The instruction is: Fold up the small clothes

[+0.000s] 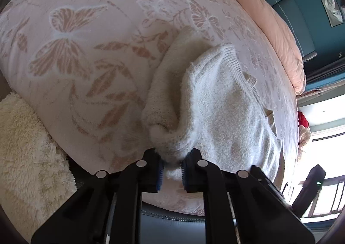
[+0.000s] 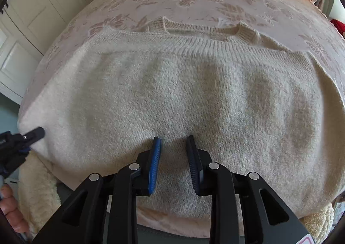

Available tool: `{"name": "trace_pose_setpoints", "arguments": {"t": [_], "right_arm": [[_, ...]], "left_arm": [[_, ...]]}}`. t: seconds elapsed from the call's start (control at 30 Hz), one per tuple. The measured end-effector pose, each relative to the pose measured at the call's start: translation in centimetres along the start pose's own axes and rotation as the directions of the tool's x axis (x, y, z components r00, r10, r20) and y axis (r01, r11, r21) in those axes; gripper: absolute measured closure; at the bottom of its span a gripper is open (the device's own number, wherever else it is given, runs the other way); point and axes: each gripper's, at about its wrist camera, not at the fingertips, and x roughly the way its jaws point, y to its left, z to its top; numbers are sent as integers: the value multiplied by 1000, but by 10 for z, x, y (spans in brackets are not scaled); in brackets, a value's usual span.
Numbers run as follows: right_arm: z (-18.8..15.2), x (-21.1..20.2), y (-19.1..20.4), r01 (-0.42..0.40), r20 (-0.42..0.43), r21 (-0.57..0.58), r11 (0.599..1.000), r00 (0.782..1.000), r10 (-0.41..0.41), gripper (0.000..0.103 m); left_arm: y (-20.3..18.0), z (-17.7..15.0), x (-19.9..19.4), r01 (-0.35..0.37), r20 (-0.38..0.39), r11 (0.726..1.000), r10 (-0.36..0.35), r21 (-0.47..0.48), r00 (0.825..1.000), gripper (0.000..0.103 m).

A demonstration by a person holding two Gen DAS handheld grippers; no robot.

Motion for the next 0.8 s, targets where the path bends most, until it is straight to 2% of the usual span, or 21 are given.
{"name": "trace_pose_setpoints", "arguments": {"t": [0.13,0.23,0.33,0.4,0.47,0.53,0.6,0.67,0.7,0.77,0.8], "right_arm": [[1,1,-3,-19,12,5,1000,1000,19,78],[2,-1,-10,-67,14,15,998,998,66,78],[0,-23,-35,-164,40,121,979,986,160,74],[-10,-53,-65,-200,119,185,962,977,180,68],[-25,-82,-100,-210,191,247,946,968,165,64],[-45,-109,-141,-193,240,327,925,964,117,62],[-66,-131,-177,-171,266,398,901,962,65,61],[-83,-147,-204,-131,271,440,888,962,8,57],[-91,-154,-214,-119,275,459,881,961,-13,55],[-102,-165,-228,-128,291,484,866,957,-21,46],[-105,-169,-230,-143,305,488,861,952,-15,42]], "left_arm": [[-45,1,-36,53,78,990,-64,128,995,93],[-100,-9,-62,62,130,957,-103,284,986,94],[-167,-31,-73,66,142,886,-146,459,979,95],[-213,-51,-74,71,130,821,-174,566,976,95],[-254,-74,-67,90,100,754,-202,650,974,95],[-292,-102,-51,93,70,681,-208,727,976,95],[-319,-130,-25,101,24,628,-188,772,982,95],[-332,-156,6,116,-20,608,-162,786,987,93],[-335,-168,23,126,-43,594,-152,795,988,87],[-327,-187,46,118,-81,591,-90,798,993,86],[-318,-193,50,135,-108,595,-82,792,991,85]]}}
